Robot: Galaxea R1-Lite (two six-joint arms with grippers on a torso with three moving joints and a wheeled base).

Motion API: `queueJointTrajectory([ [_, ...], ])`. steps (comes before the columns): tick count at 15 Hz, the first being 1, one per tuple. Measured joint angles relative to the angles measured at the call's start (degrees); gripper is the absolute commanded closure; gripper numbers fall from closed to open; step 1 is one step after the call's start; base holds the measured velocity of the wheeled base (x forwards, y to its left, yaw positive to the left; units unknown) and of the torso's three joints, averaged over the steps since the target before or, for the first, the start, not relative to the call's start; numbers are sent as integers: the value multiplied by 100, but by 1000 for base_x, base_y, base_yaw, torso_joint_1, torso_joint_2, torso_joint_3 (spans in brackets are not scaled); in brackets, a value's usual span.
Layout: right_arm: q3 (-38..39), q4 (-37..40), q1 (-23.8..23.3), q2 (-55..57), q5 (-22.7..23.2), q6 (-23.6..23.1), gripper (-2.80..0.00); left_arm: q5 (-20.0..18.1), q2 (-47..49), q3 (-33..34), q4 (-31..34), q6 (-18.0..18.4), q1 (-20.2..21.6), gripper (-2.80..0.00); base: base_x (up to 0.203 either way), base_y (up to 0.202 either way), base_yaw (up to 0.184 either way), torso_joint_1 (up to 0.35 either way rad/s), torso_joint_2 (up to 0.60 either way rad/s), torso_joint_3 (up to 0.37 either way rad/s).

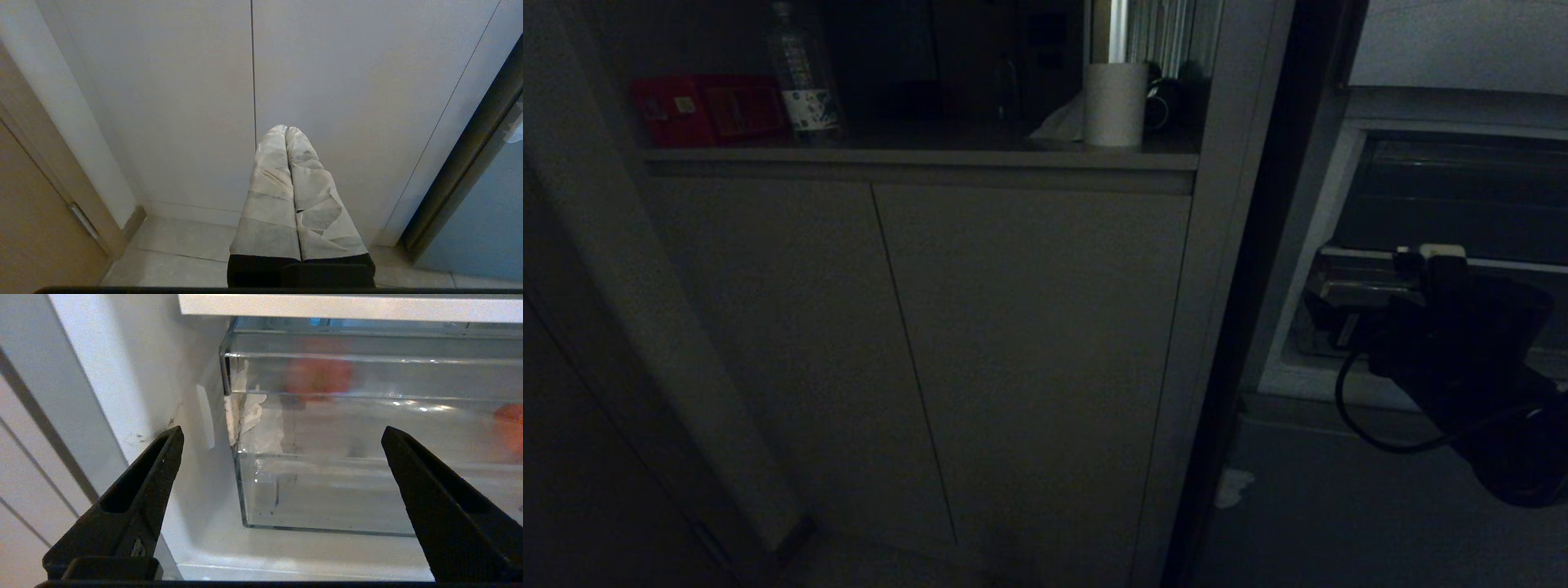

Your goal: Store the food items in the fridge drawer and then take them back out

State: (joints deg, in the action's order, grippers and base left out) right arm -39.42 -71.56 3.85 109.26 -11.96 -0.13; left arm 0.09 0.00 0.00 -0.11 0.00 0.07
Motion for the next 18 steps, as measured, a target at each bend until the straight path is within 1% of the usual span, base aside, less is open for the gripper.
queueJointTrajectory([
  [2, -67, 0, 0, 38, -28, 2, -280, 0, 0, 0, 0, 0, 0, 0, 0, 0, 0, 0, 0, 0],
  [4, -112, 0, 0, 77, -204, -7, -280, 0, 0, 0, 0, 0, 0, 0, 0, 0, 0, 0, 0, 0],
  [14, -321, 0, 33, 274, -213, 0, -280, -2, 0, 0, 0, 0, 0, 0, 0, 0, 0, 0, 0, 0],
  [15, -333, 0, 49, 286, -213, 2, 0, -2, 0, 0, 0, 0, 0, 0, 0, 0, 0, 0, 0, 0],
  [18, -449, 1, 163, 340, -210, 13, 0, 0, 0, 0, 1, 0, 0, 0, 0, 0, 0, 0, 0, 0],
])
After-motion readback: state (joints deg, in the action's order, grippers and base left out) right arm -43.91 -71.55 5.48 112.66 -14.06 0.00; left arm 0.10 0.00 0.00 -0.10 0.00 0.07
